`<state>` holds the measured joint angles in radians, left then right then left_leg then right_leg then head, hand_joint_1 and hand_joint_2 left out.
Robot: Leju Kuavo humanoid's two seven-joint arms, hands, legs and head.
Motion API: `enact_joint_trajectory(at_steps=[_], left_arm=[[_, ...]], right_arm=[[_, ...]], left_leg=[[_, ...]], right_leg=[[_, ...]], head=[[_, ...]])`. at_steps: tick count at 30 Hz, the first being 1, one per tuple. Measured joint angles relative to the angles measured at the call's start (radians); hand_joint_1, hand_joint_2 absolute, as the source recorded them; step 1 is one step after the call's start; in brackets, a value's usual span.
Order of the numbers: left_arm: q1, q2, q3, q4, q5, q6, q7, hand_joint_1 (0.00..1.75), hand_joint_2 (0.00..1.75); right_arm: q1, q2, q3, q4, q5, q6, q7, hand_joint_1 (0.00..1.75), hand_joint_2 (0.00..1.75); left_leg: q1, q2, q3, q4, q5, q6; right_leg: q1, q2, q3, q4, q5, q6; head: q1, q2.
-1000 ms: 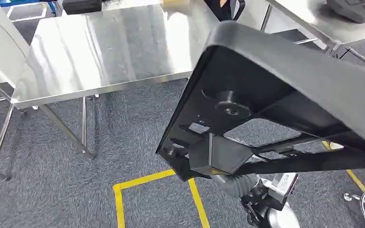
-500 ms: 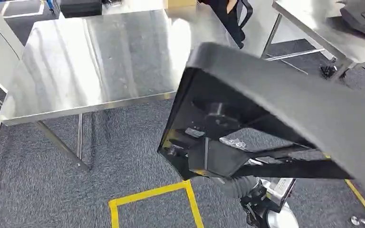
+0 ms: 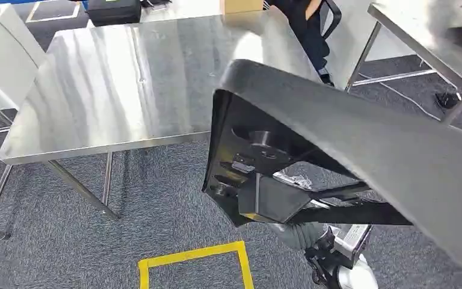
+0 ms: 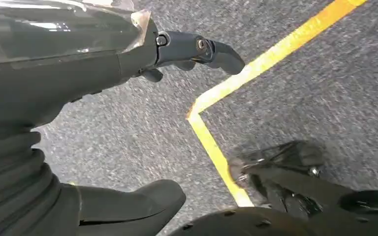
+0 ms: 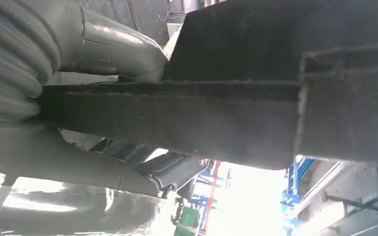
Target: Take the parts from the cabinet and place them on the table.
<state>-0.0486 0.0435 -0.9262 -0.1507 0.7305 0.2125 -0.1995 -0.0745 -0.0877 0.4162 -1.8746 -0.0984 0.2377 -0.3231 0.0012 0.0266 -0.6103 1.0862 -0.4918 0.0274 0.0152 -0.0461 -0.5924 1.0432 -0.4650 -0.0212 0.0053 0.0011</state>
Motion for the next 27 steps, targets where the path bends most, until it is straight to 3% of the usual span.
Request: enact_joint_trajectory(at_steps=[1,2,3,5,6,7,8,10,11,12,13,15,16,17,18,20,21,22,23,25,26,27], left_arm=[[-0.002,0.003,0.0,0.0,0.0,0.0,0.0,0.0,1.75],[-0.005,0.002,0.0,0.0,0.0,0.0,0.0,0.0,1.75],[-0.005,0.002,0.0,0.0,0.0,0.0,0.0,0.0,1.75],[-0.001,0.005,0.0,0.0,0.0,0.001,0.0,0.0,1.75],[0.001,0.003,0.0,0.0,0.0,0.001,0.0,0.0,1.75],[0.001,0.002,0.0,0.0,0.0,0.0,-0.001,0.0,1.75],[-0.001,0.003,0.0,0.0,0.0,0.0,-0.001,0.0,1.75],[-0.005,0.002,0.0,0.0,0.001,0.001,-0.001,0.0,1.75],[-0.004,0.001,0.0,0.0,0.001,0.0,-0.001,0.0,1.75],[-0.003,-0.001,0.0,0.0,0.0,0.0,-0.001,0.0,1.75],[-0.003,-0.002,0.0,0.0,0.0,0.0,-0.001,0.0,1.75],[-0.001,-0.003,0.0,0.0,0.001,-0.002,-0.001,0.0,1.75],[-0.001,-0.002,0.0,0.0,0.001,-0.003,-0.001,0.0,1.75],[-0.002,0.0,0.0,0.0,0.001,-0.003,-0.001,0.0,1.75],[-0.001,0.0,0.0,0.0,0.001,-0.003,-0.001,0.0,1.75],[0.002,-0.001,0.0,0.0,0.001,-0.003,-0.001,0.0,1.75],[0.002,0.0,0.0,0.0,0.001,-0.003,-0.001,0.0,1.75],[0.002,-0.001,0.0,0.0,0.0,-0.003,-0.001,0.0,1.75],[-0.001,-0.002,0.0,0.0,0.0,-0.003,-0.001,0.0,1.75],[-0.002,-0.001,0.0,0.0,0.0,-0.003,-0.001,0.0,1.75],[-0.002,-0.001,0.0,0.0,0.001,-0.009,-0.001,0.0,1.75],[0.0,-0.001,0.0,0.0,0.002,-0.016,-0.001,0.0,1.75]], right_arm=[[0.001,0.0,0.0,0.0,0.0,0.0,0.0,1.75,1.75],[0.0,-0.001,0.0,0.0,0.001,0.0,0.0,1.75,1.75],[0.0,-0.001,0.0,0.0,0.0,0.0,-0.001,1.75,1.75],[0.0,-0.001,0.002,0.0,0.003,0.0,-0.001,1.75,1.75],[-0.002,0.0,0.002,0.0,0.003,0.0,-0.002,1.75,1.75],[-0.003,-0.002,0.002,0.0,0.004,0.0,-0.003,1.75,1.75],[-0.006,-0.002,0.003,0.0,0.003,0.0,-0.006,1.75,1.75],[-0.004,-0.005,0.004,0.002,0.006,0.0,-0.006,1.75,1.75],[-0.004,-0.006,0.006,0.004,0.006,0.0,-0.006,1.75,1.75],[-0.004,-0.006,0.006,0.006,0.006,0.0,-0.006,1.75,1.75],[-0.005,-0.007,0.007,0.006,0.006,0.0,-0.006,1.75,1.75],[-0.007,-0.008,0.009,0.006,0.009,0.0,-0.006,1.75,1.75],[-0.008,-0.008,0.01,0.006,0.009,0.0,-0.006,1.75,1.75],[-0.009,-0.009,0.011,0.007,0.01,0.0,-0.006,1.75,1.75],[-0.011,-0.01,0.012,0.008,0.01,0.0,-0.006,1.75,1.75],[-0.011,-0.01,0.012,0.008,0.011,0.0,-0.006,1.75,1.75],[-0.014,-0.01,0.012,0.008,0.01,0.0,-0.006,1.75,1.75],[-0.016,-0.01,0.013,0.008,0.011,0.0,-0.006,1.75,1.75],[-0.017,-0.01,0.014,0.008,0.01,0.0,-0.007,1.75,1.75],[-0.016,-0.011,0.014,0.008,0.011,0.0,-0.006,1.75,1.75],[-0.016,-0.011,0.014,0.008,0.011,0.0,-0.006,1.75,1.75],[-0.016,-0.011,0.015,0.008,0.01,0.0,-0.006,1.75,1.75]], left_leg=[[-0.005,0.03,0.009,-0.018,0.005,0.012],[-0.017,0.033,-0.003,-0.027,-0.034,0.01],[-0.017,0.025,-0.001,-0.025,-0.04,0.014],[-0.021,0.004,0.002,-0.036,-0.001,0.027],[-0.005,-0.008,0.027,-0.057,0.023,0.03],[-0.002,-0.014,0.03,-0.067,0.028,0.027],[0.002,-0.02,0.032,-0.067,0.033,0.035],[0.005,-0.044,0.03,-0.067,0.033,0.034],[0.006,-0.056,0.029,-0.067,0.032,0.033],[0.007,-0.07,0.03,-0.066,0.031,0.03],[0.009,-0.075,0.031,-0.066,0.029,0.028],[0.016,-0.096,0.039,-0.064,0.022,0.017],[0.015,-0.101,0.039,-0.062,0.018,0.01],[0.01,-0.106,0.037,-0.059,0.015,0.002],[0.009,-0.106,0.035,-0.06,0.016,-0.003],[0.013,-0.106,0.037,-0.067,0.018,-0.011],[0.013,-0.104,0.037,-0.065,0.012,-0.019],[0.012,-0.075,0.034,-0.047,0.0,-0.022],[0.011,-0.049,0.008,0.007,-0.033,-0.024],[0.012,-0.036,-0.071,0.163,-0.106,-0.028],[0.012,-0.034,-0.107,0.228,-0.128,-0.03],[0.013,-0.034,-0.124,0.255,-0.125,-0.029]], right_leg=[[-0.001,-0.008,0.01,-0.003,-0.004,0.001],[0.004,-0.012,0.011,-0.003,-0.007,0.007],[0.001,-0.019,0.011,-0.004,-0.011,0.013],[0.003,-0.038,0.018,-0.008,-0.017,0.024],[0.015,-0.045,0.016,-0.004,-0.023,0.028],[0.006,-0.008,0.012,0.021,-0.037,0.033],[0.001,0.02,-0.01,0.071,-0.064,0.031],[-0.013,0.037,-0.079,0.217,-0.119,0.034],[-0.019,0.038,-0.108,0.272,-0.135,0.04],[-0.026,0.038,-0.118,0.279,-0.127,0.052],[-0.029,0.039,-0.102,0.237,-0.102,0.067],[-0.038,0.044,-0.021,0.057,-0.02,0.097],[-0.045,0.056,0.008,-0.017,-0.002,0.103],[-0.034,0.061,0.012,-0.018,-0.003,0.092],[-0.036,0.06,0.014,-0.016,-0.001,0.079],[-0.03,0.059,0.013,-0.015,-0.003,0.068],[-0.04,0.056,0.016,-0.021,0.001,0.057],[-0.044,0.052,0.019,-0.023,0.001,0.047],[-0.043,0.047,0.02,-0.023,-0.002,0.035],[-0.04,0.039,0.021,-0.023,-0.005,0.03],[-0.038,0.035,0.021,-0.023,-0.006,0.028],[-0.037,0.031,0.022,-0.023,-0.006,0.029]], head=[[0.003,0.0],[0.008,0.0],[0.002,0.0],[0.0,0.0],[0.003,0.0],[0.001,0.0],[0.003,0.0],[0.003,0.0],[0.003,0.0],[0.003,0.0],[0.003,0.0],[0.003,0.0],[0.004,0.0],[0.005,0.0],[0.003,0.0],[0.002,0.0],[0.001,0.0],[0.001,0.0],[-0.006,0.0],[-0.005,0.0],[-0.006,0.0],[-0.005,0.0]])
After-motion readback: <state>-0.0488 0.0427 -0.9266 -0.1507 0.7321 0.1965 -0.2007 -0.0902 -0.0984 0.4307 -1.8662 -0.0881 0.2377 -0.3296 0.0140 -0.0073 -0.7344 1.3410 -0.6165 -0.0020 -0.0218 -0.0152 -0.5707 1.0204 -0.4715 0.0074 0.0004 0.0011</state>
